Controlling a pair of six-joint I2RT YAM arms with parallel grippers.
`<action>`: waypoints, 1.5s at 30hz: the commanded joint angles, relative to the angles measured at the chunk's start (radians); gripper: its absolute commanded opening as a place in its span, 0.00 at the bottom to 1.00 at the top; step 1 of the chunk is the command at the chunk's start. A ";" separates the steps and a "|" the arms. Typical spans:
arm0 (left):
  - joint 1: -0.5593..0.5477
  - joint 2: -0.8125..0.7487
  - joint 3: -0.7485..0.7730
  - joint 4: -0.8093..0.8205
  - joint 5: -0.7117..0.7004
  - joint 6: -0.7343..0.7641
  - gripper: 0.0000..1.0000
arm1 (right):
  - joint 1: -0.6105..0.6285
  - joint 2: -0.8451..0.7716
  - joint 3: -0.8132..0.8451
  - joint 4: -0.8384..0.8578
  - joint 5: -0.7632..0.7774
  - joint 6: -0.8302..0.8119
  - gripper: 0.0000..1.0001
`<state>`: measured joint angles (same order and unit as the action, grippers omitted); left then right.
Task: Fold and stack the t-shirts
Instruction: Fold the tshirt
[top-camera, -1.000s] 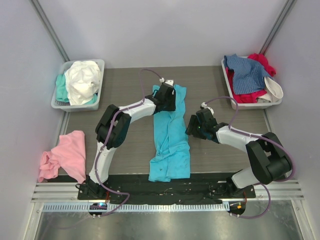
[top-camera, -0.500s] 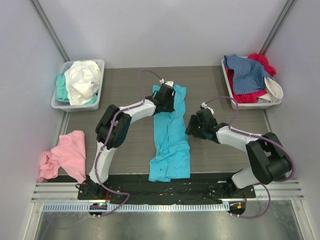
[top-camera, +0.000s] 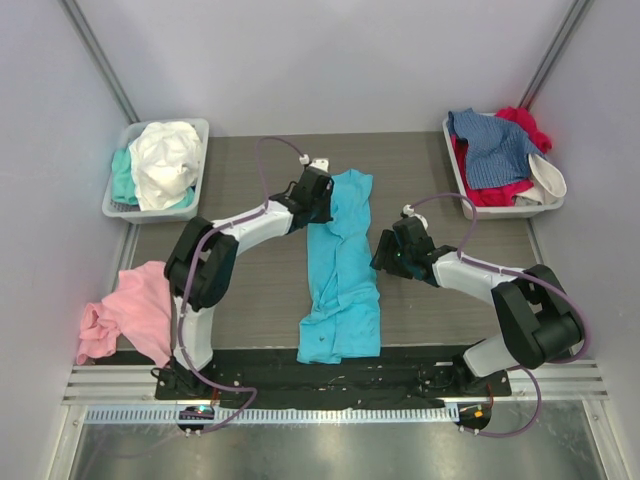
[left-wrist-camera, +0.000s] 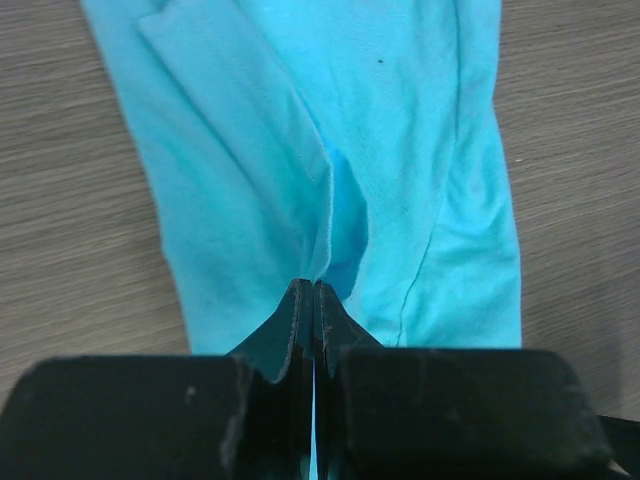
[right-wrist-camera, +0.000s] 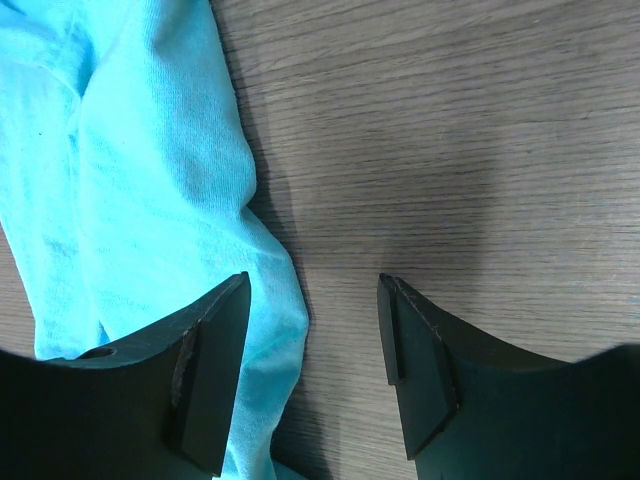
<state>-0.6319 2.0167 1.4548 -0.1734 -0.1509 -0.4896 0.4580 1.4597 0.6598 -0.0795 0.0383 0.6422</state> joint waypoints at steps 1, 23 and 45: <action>0.008 -0.088 -0.068 0.023 -0.047 0.019 0.00 | -0.001 0.025 -0.019 -0.014 -0.006 0.002 0.62; 0.008 -0.200 -0.277 0.035 -0.101 -0.035 0.26 | -0.001 0.028 -0.014 -0.009 -0.008 0.001 0.62; 0.009 -0.573 -0.480 -0.066 -0.265 -0.133 0.33 | -0.001 0.080 0.303 -0.091 0.041 -0.090 0.61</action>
<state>-0.6258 1.5555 1.0328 -0.2047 -0.3641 -0.5716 0.4568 1.5257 0.8398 -0.1757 0.0616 0.5884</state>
